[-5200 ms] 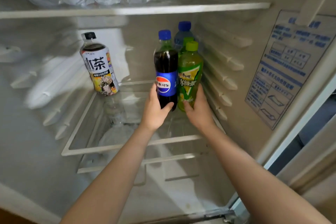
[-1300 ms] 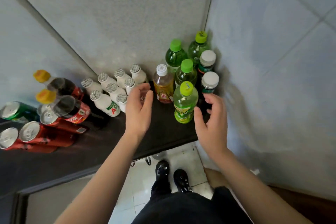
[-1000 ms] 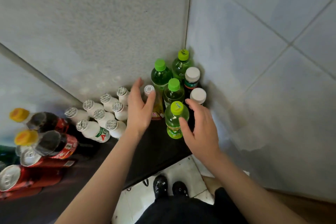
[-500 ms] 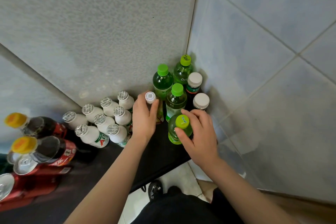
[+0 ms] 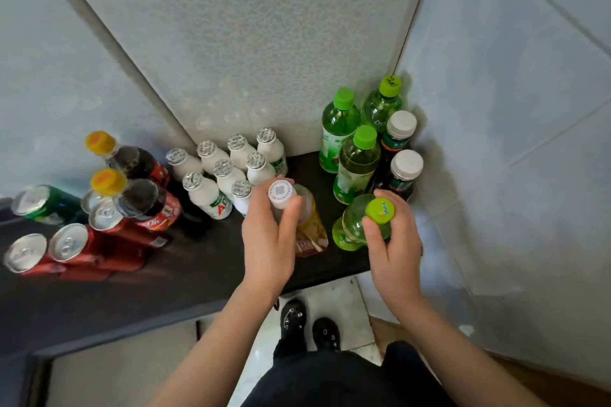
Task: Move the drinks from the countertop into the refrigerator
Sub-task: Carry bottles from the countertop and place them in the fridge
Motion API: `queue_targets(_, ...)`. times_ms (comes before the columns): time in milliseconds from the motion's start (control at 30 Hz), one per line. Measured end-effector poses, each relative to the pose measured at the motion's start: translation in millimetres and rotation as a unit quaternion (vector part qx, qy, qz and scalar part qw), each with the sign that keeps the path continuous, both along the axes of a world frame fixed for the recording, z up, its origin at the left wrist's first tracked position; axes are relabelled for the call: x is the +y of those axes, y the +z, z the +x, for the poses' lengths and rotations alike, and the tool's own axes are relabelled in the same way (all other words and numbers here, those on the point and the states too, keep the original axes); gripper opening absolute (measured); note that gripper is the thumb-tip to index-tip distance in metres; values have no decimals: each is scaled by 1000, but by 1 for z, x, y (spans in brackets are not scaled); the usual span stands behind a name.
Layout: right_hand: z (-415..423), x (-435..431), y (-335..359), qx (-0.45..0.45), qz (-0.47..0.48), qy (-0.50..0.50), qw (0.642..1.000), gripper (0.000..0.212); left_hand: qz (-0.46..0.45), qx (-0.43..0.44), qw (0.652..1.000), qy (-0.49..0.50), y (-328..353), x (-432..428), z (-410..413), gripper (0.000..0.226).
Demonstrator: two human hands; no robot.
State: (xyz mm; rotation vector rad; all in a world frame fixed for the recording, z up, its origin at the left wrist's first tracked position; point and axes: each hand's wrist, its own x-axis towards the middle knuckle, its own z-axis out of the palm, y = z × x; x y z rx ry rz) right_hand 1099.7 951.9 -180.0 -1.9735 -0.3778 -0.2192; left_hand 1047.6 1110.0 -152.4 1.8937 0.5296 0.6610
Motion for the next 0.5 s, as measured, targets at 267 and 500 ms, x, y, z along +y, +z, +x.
queue_targets(267,-21,25,4,80,76,115,987,8,-34,-8,986,165,3,-13,-90,32)
queue_targets(500,-67,44,4,159,76,259,949,20,-100,40,947,304,-12,-22,-189,25)
